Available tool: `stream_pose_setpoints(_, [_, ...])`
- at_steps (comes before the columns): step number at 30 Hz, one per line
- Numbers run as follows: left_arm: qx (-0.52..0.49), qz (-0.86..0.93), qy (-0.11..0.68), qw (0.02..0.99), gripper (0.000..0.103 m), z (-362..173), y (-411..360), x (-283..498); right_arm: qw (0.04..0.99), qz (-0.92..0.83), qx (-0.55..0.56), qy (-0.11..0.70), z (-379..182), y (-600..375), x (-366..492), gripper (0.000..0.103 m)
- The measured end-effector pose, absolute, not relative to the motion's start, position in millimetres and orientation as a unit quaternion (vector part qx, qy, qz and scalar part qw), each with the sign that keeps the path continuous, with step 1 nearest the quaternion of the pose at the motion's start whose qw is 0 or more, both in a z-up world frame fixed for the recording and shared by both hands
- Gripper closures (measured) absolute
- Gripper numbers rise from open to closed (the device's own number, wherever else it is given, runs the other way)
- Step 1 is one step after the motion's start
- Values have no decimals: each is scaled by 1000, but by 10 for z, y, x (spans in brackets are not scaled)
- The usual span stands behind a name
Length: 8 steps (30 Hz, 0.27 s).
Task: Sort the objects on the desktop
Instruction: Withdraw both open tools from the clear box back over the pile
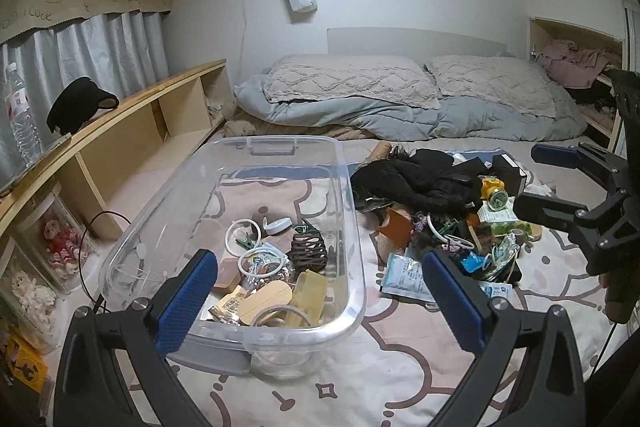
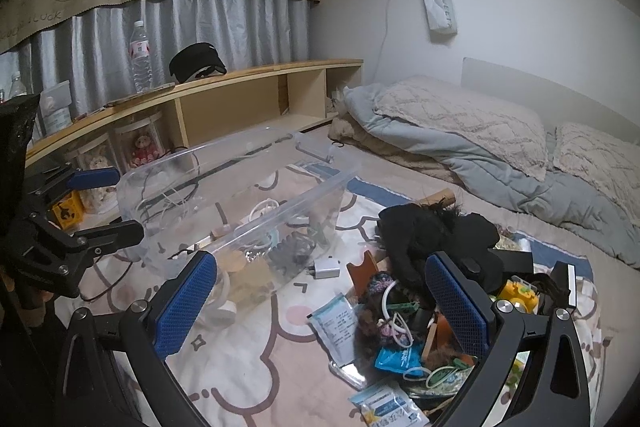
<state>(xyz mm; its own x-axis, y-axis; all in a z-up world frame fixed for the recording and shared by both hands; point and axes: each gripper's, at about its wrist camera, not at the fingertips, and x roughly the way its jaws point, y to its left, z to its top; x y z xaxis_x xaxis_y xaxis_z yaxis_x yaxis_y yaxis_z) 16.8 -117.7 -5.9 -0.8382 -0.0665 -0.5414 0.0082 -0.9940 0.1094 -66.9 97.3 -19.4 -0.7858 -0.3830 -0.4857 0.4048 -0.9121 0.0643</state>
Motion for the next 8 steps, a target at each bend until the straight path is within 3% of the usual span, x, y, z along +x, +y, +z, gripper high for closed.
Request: stream_pose_setpoints(8, [287,-956,-52,18,0,-64,-1141,151,212,-942,259,27,-211,953,-666,0])
